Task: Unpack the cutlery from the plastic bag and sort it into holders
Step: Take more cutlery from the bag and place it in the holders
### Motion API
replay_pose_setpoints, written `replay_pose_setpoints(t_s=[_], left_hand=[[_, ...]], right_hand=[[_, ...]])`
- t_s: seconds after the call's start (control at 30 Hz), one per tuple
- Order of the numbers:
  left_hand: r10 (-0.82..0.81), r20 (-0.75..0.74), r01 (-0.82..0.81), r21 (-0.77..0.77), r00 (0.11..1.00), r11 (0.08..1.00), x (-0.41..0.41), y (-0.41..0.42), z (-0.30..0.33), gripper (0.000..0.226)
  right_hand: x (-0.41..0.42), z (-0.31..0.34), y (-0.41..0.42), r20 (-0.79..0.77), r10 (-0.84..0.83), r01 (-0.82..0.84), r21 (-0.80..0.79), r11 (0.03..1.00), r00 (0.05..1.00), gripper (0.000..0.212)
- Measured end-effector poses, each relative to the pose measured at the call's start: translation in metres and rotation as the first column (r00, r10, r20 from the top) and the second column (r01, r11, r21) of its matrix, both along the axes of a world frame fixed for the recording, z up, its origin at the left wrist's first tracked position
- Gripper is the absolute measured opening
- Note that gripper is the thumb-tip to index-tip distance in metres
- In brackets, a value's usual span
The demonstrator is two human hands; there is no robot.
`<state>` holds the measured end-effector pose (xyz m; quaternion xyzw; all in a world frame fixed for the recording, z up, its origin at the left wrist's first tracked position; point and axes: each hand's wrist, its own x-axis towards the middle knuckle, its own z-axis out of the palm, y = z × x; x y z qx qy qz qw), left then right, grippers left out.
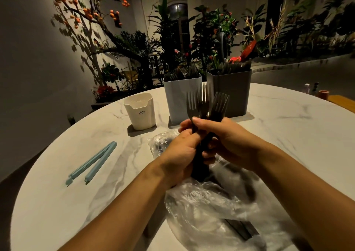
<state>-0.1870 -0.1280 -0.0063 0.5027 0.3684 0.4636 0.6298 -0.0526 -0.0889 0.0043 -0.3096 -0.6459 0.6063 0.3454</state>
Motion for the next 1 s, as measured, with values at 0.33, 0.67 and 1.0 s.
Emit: replay_pose_setpoints(t_s=[0.33, 0.67, 1.0], left_hand=[[0.01, 0.04, -0.01, -0.008, 0.999, 1.0, -0.004, 0.003, -0.003, 0.026], [-0.01, -0.034, 0.011, 0.009, 0.999, 1.0, -0.004, 0.0, -0.001, 0.03], [0.101, -0.214, -0.042, 0.264, 0.972, 0.964, 0.003, 0.005, -0.005, 0.033]], right_hand=[[0.009, 0.006, -0.003, -0.158, 0.13, -0.159, -0.185, 0.97, 0.979, 0.048], [0.012, 0.005, -0.004, -0.191, 0.136, -0.175, -0.201, 0.964, 0.972, 0.047], [0.001, 0.015, -0.005, -0.324, -0.284, 0.32, 0.064, 0.945, 0.902, 0.039]])
